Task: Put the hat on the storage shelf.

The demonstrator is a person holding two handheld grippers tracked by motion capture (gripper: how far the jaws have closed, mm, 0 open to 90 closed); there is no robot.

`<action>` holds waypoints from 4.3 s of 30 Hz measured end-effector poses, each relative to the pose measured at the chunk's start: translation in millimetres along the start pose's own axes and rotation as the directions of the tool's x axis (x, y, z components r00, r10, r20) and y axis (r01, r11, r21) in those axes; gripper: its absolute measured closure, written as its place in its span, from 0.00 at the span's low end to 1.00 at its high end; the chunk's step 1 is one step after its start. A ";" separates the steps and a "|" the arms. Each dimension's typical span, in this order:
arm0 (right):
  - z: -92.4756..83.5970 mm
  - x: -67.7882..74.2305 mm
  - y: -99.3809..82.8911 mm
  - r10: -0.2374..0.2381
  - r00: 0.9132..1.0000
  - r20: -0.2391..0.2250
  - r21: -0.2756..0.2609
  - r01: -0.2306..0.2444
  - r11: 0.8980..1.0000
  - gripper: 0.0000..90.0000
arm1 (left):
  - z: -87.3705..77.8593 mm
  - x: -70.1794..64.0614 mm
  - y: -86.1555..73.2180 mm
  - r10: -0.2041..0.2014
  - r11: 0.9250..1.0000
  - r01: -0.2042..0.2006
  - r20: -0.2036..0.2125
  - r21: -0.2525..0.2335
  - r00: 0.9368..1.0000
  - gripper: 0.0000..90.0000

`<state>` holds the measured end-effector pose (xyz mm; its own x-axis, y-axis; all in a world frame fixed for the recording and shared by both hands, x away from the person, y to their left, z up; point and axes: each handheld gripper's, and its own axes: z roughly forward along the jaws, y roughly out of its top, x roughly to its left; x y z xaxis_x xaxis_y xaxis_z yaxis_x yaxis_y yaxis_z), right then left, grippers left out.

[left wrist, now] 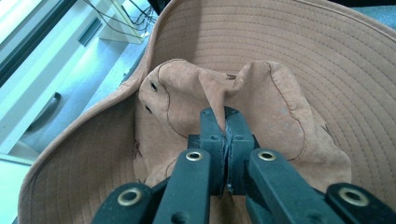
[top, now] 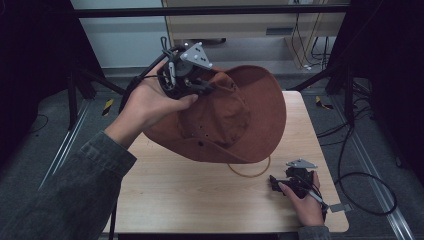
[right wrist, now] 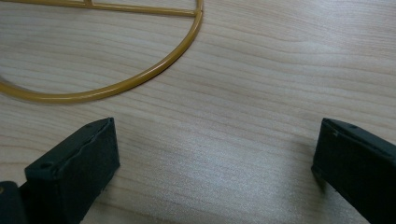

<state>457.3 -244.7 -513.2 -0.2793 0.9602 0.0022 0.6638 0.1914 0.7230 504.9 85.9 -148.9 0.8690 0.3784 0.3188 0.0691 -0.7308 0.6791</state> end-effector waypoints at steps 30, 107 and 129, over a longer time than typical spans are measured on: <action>0.0 -0.1 0.0 -0.001 1.000 -0.001 0.000 0.001 1.000 0.00 | 46.5 -5.3 39.8 0.037 0.999 -0.037 0.044 0.000 0.998 0.98; 0.0 -0.6 -0.1 -0.008 1.000 0.003 -0.003 0.008 1.000 0.00 | 141.0 -9.6 39.8 0.000 0.998 -0.006 0.102 0.064 0.995 0.91; 0.0 -0.6 -0.1 -0.008 1.000 0.002 -0.003 0.008 1.000 0.00 | 125.5 -17.0 31.6 -0.050 0.999 0.050 0.076 0.004 0.996 0.24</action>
<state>457.4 -245.3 -513.3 -0.2830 0.9591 -0.0052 0.6593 0.1985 0.7252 553.9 -14.9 -215.8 0.8994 0.3700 0.2329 0.1142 -0.7130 0.6918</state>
